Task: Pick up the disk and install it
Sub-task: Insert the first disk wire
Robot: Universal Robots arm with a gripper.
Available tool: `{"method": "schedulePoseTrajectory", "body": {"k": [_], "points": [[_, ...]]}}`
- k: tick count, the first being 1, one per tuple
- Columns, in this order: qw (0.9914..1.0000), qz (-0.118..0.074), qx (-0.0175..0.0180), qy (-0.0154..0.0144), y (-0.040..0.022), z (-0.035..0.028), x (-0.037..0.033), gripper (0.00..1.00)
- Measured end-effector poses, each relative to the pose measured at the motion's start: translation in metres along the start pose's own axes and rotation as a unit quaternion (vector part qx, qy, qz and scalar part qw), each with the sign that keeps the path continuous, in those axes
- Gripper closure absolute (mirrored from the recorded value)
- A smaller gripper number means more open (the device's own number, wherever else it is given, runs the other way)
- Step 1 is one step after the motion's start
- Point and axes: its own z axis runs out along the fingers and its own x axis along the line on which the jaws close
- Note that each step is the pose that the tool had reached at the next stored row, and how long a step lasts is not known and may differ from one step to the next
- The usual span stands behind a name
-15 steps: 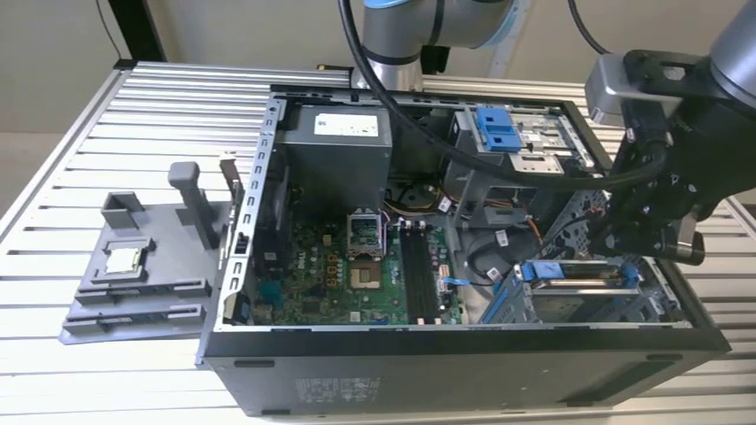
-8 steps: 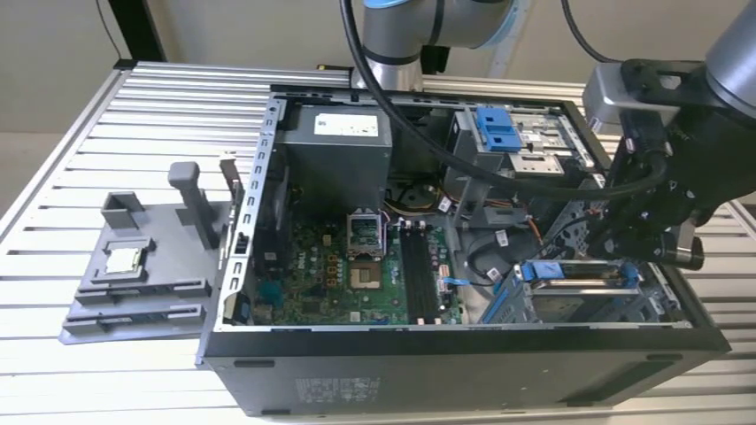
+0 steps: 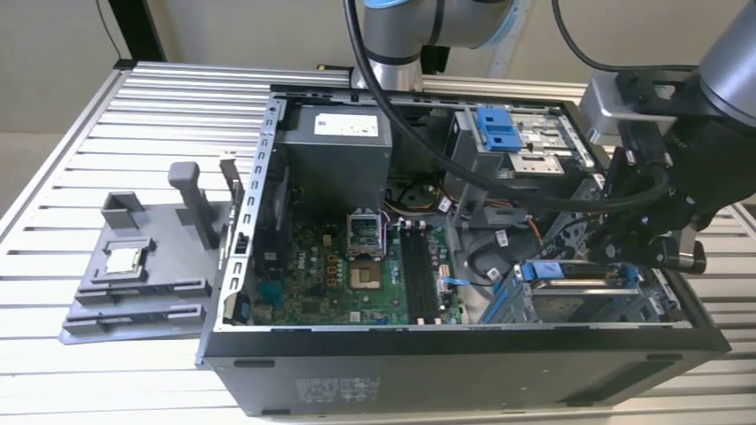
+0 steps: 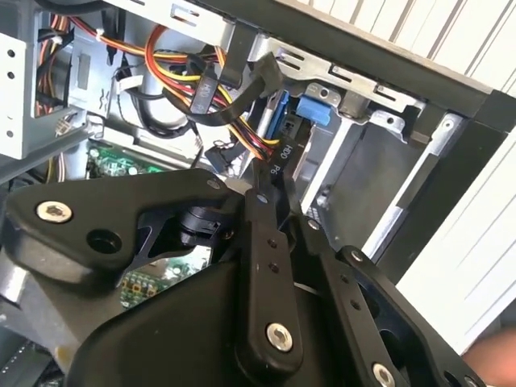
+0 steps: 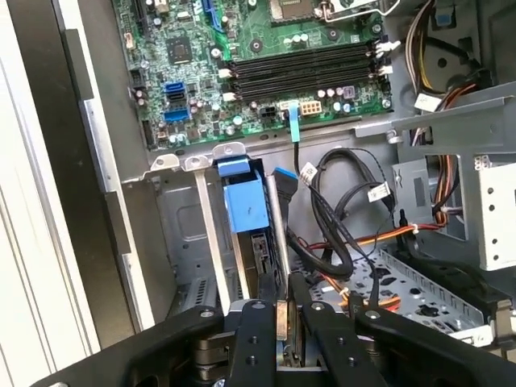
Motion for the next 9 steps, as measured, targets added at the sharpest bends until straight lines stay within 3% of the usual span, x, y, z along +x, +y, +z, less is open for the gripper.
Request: {"method": "schedulePoseTrajectory", "body": {"k": [3,9], "points": [[0.99998,-0.006,-0.0001,0.0008,0.0001,0.0031,0.0003,1.00],[0.99997,-0.007,-0.0002,0.0011,0.0002,0.0033,0.0001,1.00]]}}
